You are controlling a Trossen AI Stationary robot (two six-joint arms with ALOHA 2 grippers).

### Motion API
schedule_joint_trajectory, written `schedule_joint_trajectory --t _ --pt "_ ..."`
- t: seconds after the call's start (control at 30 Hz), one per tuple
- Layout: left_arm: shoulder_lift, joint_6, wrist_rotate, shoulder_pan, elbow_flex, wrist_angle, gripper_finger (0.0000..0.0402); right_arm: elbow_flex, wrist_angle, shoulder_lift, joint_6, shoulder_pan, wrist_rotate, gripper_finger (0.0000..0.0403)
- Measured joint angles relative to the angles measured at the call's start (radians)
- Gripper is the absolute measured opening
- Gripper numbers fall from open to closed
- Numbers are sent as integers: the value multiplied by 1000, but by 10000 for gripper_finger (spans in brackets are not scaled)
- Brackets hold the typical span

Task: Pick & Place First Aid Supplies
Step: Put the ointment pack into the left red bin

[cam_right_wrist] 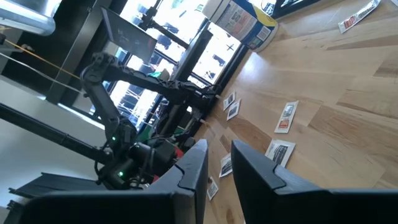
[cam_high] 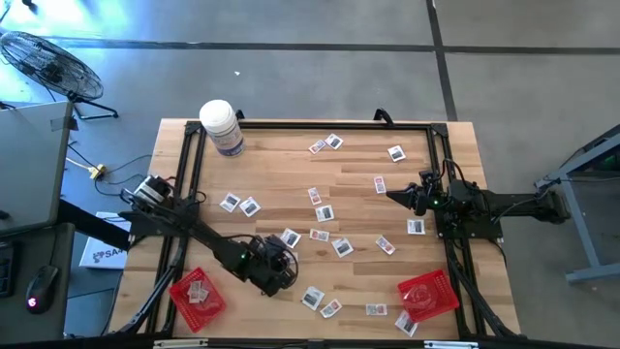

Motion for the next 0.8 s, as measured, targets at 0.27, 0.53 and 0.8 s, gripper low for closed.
schedule_joint_trajectory --t 0.27,0.53,0.8 --pt "36 -10 -9 -1 4 2 103 0 0 1 0 0 0 64" --pt "38 -19 57 1 2 19 103 0 0 1 0 0 0 64" --pt "38 52 -7 -5 1 39 103 0 0 1 0 0 0 64"
